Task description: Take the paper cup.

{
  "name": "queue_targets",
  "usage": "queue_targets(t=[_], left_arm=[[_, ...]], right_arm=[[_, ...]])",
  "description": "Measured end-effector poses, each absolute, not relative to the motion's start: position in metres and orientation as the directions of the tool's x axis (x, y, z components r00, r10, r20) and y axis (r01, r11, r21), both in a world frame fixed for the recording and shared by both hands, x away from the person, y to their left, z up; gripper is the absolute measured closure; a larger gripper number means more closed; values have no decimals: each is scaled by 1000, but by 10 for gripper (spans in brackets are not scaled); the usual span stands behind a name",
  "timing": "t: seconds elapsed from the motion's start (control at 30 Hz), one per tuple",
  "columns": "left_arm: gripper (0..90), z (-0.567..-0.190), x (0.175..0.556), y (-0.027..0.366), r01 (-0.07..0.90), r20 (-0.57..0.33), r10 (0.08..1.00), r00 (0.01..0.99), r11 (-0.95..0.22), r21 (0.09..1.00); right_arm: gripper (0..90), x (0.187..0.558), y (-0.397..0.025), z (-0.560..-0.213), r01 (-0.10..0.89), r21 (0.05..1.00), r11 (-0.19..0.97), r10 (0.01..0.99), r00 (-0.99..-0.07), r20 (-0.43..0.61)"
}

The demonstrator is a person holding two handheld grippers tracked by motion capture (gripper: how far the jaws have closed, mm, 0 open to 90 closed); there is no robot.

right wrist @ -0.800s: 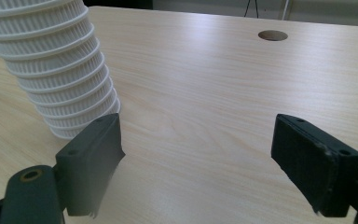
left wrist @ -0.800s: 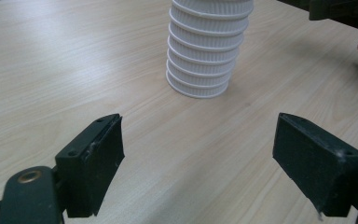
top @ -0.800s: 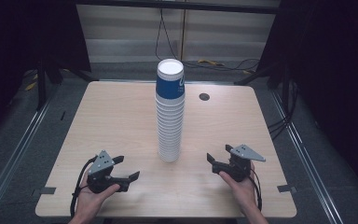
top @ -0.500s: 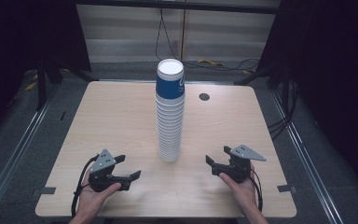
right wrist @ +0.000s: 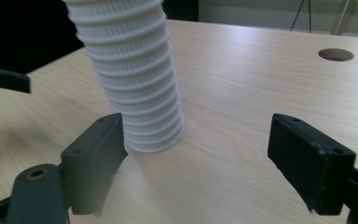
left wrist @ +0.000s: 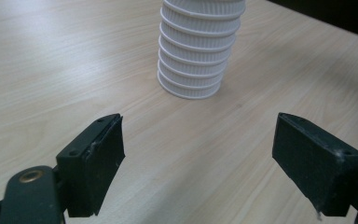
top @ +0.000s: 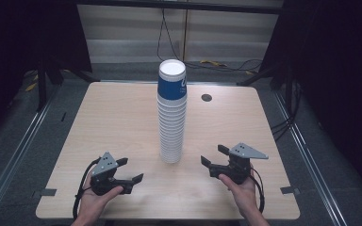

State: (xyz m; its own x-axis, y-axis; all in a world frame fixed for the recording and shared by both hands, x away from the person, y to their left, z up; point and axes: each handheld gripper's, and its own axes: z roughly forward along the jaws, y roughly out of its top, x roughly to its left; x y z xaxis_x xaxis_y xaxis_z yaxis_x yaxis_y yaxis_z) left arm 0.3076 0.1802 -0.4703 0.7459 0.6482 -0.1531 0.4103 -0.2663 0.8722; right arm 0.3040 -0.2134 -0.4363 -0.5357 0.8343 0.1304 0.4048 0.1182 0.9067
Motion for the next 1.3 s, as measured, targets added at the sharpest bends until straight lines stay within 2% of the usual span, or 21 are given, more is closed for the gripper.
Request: queue_targets(t=[0.1, 0.13, 0.27, 0.53, 0.9, 1.3], left_arm=[[165, -471, 308, 180, 413, -153, 645, 749, -273, 869], [165, -470, 309, 179, 407, -151, 641, 752, -273, 872], [165, -470, 309, 178, 394, -132, 639, 757, -286, 873], [165, -469, 309, 177, 391, -127, 642, 756, -287, 875], [178, -470, 306, 181, 383, -113, 653, 749, -286, 878], [168, -470, 305, 178, 375, -105, 646, 756, -295, 879]], right_arm=[[211, 302, -207, -424, 400, 905, 147, 822, -558, 113], [216, 303, -204, -417, 420, 894, 154, 801, -584, 136], [205, 305, -197, -405, 382, 912, 151, 802, -587, 113], [176, 326, -176, -363, 329, 934, 139, 744, -658, 121], [143, 338, -173, -314, 247, 966, 77, 704, -699, 123], [139, 353, -157, -275, 186, 978, 98, 669, -740, 73]])
